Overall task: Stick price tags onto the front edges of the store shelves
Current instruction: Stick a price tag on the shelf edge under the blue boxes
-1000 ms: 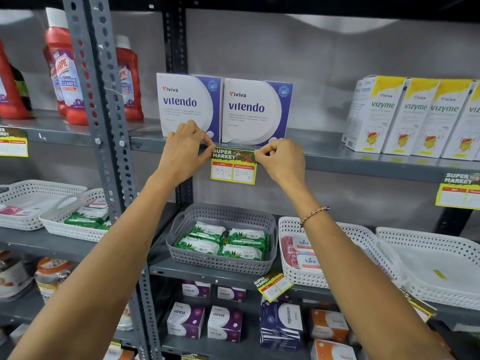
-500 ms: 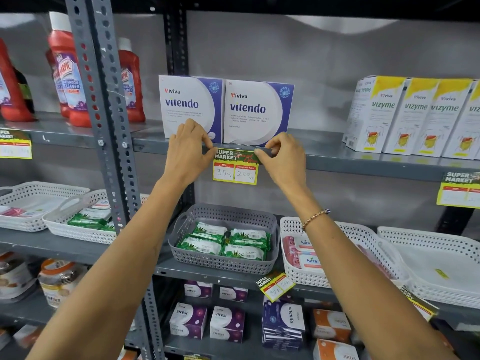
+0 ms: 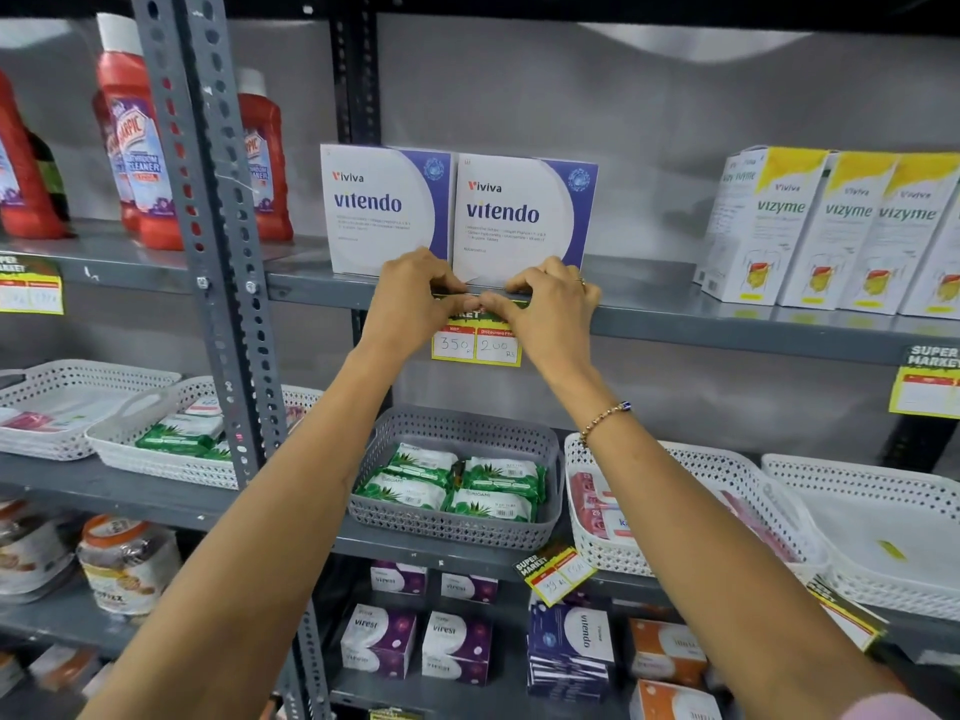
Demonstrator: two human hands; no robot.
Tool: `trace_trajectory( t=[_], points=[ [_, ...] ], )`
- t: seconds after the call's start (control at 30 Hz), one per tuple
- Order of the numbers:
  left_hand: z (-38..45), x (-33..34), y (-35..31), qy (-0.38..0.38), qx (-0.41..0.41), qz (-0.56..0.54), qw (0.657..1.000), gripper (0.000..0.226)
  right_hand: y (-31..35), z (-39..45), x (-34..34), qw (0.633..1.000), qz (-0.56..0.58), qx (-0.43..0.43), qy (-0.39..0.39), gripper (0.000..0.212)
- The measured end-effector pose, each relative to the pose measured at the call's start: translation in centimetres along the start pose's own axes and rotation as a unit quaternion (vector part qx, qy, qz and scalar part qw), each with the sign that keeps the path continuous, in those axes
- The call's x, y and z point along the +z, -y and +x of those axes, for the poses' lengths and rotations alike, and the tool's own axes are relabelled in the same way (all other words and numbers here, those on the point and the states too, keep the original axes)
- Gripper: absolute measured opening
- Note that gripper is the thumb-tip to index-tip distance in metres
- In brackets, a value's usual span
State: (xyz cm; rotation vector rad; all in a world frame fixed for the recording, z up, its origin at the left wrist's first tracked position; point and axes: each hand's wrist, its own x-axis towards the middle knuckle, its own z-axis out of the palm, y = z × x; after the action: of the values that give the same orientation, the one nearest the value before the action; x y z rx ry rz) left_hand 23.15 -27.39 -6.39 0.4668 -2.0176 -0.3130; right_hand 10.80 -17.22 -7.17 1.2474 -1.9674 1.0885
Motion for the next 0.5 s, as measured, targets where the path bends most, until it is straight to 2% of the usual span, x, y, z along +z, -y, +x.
trace_trajectory(
  t=[0.1,0.3,0.5],
  points=[
    [-0.2,-0.2,0.3,-0.004,-0.002,-0.015,1.0,0.021,-0.4,0.2,-0.4,0.999,0.03,-0.002,0.014,0.038],
    [0.1,-1.3,1.1,0.031,-0.003,-0.045,0.999,0.017,-1.0,0.6,-2.1,0.988,0.143,0.015,0.061,0.013],
    [0.5,-2.0,1.4,0.073,-0.015,-0.027,0.997,0.019,-1.1,0.9,-2.8,0.987,0.119,0.016,0.104,0.018]
  ],
)
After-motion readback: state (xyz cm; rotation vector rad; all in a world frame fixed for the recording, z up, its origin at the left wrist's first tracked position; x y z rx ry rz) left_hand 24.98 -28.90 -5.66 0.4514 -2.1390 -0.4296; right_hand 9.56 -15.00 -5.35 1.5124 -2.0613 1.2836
